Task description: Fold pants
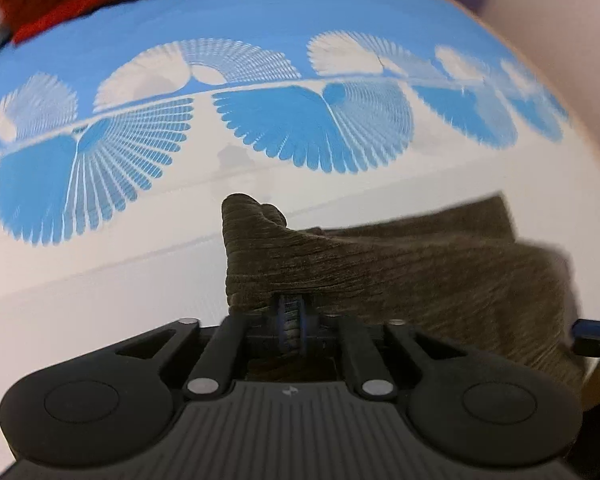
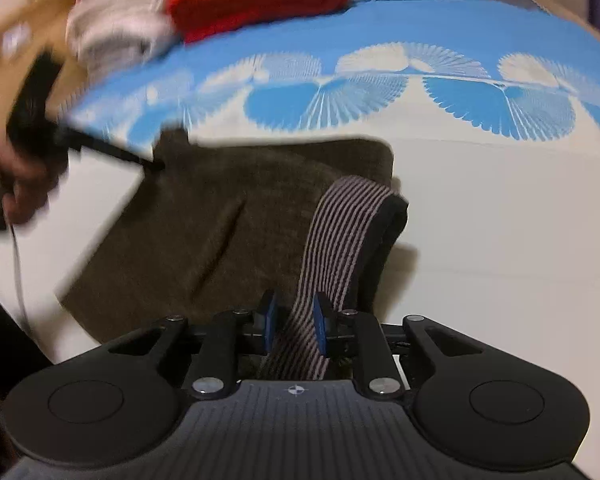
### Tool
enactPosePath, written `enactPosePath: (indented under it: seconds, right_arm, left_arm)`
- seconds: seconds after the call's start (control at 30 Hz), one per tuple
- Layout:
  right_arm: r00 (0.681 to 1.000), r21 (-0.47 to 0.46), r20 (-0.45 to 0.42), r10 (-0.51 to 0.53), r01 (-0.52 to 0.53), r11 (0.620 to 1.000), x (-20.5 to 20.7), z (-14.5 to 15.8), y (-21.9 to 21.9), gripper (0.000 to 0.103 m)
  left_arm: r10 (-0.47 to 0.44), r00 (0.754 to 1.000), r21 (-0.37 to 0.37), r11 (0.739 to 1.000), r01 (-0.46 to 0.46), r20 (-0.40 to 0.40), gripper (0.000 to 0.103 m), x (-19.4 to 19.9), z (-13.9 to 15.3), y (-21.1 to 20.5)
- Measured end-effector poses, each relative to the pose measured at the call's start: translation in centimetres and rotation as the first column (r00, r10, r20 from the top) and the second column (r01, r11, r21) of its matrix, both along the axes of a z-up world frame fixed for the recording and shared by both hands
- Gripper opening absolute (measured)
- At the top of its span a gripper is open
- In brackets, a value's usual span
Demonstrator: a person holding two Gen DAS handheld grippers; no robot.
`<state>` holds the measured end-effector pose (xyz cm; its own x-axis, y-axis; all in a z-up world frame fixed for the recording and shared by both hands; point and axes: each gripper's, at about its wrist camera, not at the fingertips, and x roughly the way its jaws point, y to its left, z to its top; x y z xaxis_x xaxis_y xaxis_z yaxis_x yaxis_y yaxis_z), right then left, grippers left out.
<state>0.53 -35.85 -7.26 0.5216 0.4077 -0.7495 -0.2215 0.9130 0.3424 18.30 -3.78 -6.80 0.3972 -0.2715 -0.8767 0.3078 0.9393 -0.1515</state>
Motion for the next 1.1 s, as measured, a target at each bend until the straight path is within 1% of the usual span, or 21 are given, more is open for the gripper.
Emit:
enactPosePath:
  seconds: [0.03, 0.07, 0.1, 0.13, 0.17, 0.23, 0.33, 0.4, 0.47, 0.53, 0.6, 0.67, 0.73, 0.77, 0.8, 0.83, 0.87, 0.9, 0.93, 1.0, 1.1]
  right_arm:
    - [0.999, 0.051, 0.008, -0.040, 0.040, 0.998, 0.1, 0.3, -0.8, 0.025]
    - [0.995, 0.105, 0.025, -0.096, 0.093, 0.990, 0.3, 0.7, -1.7, 0.043]
    - [0.988, 0.125, 0.040, -0.149, 0.143, 0.982, 0.3, 1.0, -2.3, 0.056]
    - [0.975, 0.131, 0.065, -0.213, 0.203, 0.970, 0.3, 1.2, -2.8, 0.078]
    - [0.959, 0.120, 0.091, -0.268, 0.257, 0.959, 0.3, 1.4, -3.1, 0.087]
    - [0.954, 0.093, 0.090, -0.287, 0.279, 0.956, 0.7, 1.2, -2.9, 0.087]
    - [0.970, 0.089, -0.029, -0.240, 0.242, 0.966, 2.1, -0.7, -1.6, 0.085]
    - [0.977, 0.058, -0.092, -0.192, 0.197, 0.979, 2.8, -2.0, -0.3, 0.085]
    - [0.971, -0.020, -0.158, -0.181, 0.180, 0.984, 3.6, -3.4, 0.9, 0.088]
    - [0.965, -0.016, -0.178, -0.193, 0.193, 0.981, 4.1, -4.1, 1.3, 0.092]
    - [0.959, 0.010, -0.201, -0.202, 0.208, 0.978, 4.9, -4.6, 1.3, 0.092]
    - [0.945, 0.048, -0.237, -0.224, 0.241, 0.969, 5.4, -5.3, 1.1, 0.092]
    - [0.934, 0.078, -0.258, -0.245, 0.273, 0.959, 5.6, -5.6, 0.9, 0.090]
    - [0.934, 0.074, -0.252, -0.255, 0.281, 0.957, 5.7, -5.6, 1.1, 0.086]
    - [0.938, 0.065, -0.234, -0.257, 0.279, 0.958, 5.8, -5.3, 1.4, 0.082]
    - [0.943, 0.054, -0.206, -0.263, 0.279, 0.959, 5.7, -4.8, 1.7, 0.074]
    - [0.946, 0.046, -0.175, -0.274, 0.286, 0.957, 5.7, -4.3, 2.1, 0.066]
    - [0.948, 0.046, -0.137, -0.287, 0.296, 0.954, 5.6, -3.6, 2.3, 0.062]
    - [0.950, 0.060, -0.099, -0.296, 0.303, 0.951, 5.6, -3.0, 2.5, 0.056]
    - [0.954, 0.104, -0.032, -0.299, 0.300, 0.948, 6.2, -2.0, 3.0, 0.053]
    - [0.958, 0.137, 0.074, -0.275, 0.264, 0.955, 7.2, -0.5, 5.3, 0.050]
  left_arm:
    - [0.015, 1.000, -0.017, 1.000, -0.015, -0.004, 0.035, -0.1, 0.2, 0.3]
    - [0.034, 0.999, -0.021, 0.999, -0.034, -0.007, 0.067, -0.3, 0.4, 0.5]
    - [0.053, 0.999, -0.017, 0.998, -0.053, -0.008, 0.083, -0.3, 0.6, 0.6]
    - [0.065, 0.998, -0.013, 0.998, -0.065, -0.009, 0.085, -0.4, 0.6, 0.7]
    - [0.073, 0.997, -0.014, 0.997, -0.074, -0.020, 0.085, -0.5, 0.5, 0.9]
    - [0.083, 0.994, -0.044, 0.995, -0.086, -0.067, 0.085, -0.7, 0.0, 1.4]
    - [0.100, 0.980, -0.099, 0.988, -0.119, -0.174, 0.085, -0.7, -1.8, 2.0]
    - [0.116, 0.964, -0.146, 0.977, -0.154, -0.240, 0.085, -0.6, -3.2, 2.3]
    - [0.130, 0.951, -0.176, 0.967, -0.184, -0.281, 0.085, -0.6, -4.6, 2.6]
    - [0.137, 0.944, -0.215, 0.954, -0.207, -0.301, 0.086, -0.8, -5.8, 2.8]
    - [0.126, 0.951, -0.239, 0.951, -0.197, -0.281, 0.087, -0.8, -6.2, 2.7]
    - [0.114, 0.958, -0.237, 0.955, -0.178, -0.263, 0.087, -0.7, -6.0, 2.2]
    - [0.105, 0.966, -0.229, 0.960, -0.161, -0.238, 0.082, -0.8, -6.0, 2.0]
    - [0.104, 0.968, -0.224, 0.962, -0.155, -0.227, 0.074, -0.8, -5.9, 2.0]
    - [0.098, 0.971, -0.217, 0.965, -0.147, -0.219, 0.063, -0.8, -5.6, 1.9]
    - [0.088, 0.976, -0.217, 0.967, -0.131, -0.198, 0.057, -0.8, -5.0, 1.9]
    - [0.083, 0.982, -0.225, 0.967, -0.121, -0.172, 0.049, -0.6, -4.4, 1.8]
    - [0.083, 0.988, -0.233, 0.966, -0.113, -0.134, 0.045, -0.7, -3.4, 2.0]
    - [0.092, 0.992, -0.230, 0.967, -0.110, -0.089, 0.044, -0.7, -2.4, 2.3]
    - [0.108, 0.994, -0.211, 0.972, -0.100, 0.024, 0.043, -0.9, -0.3, 2.9]
    - [0.150, 0.977, -0.193, 0.974, -0.119, 0.154, 0.043, -1.0, 2.0, 4.8]
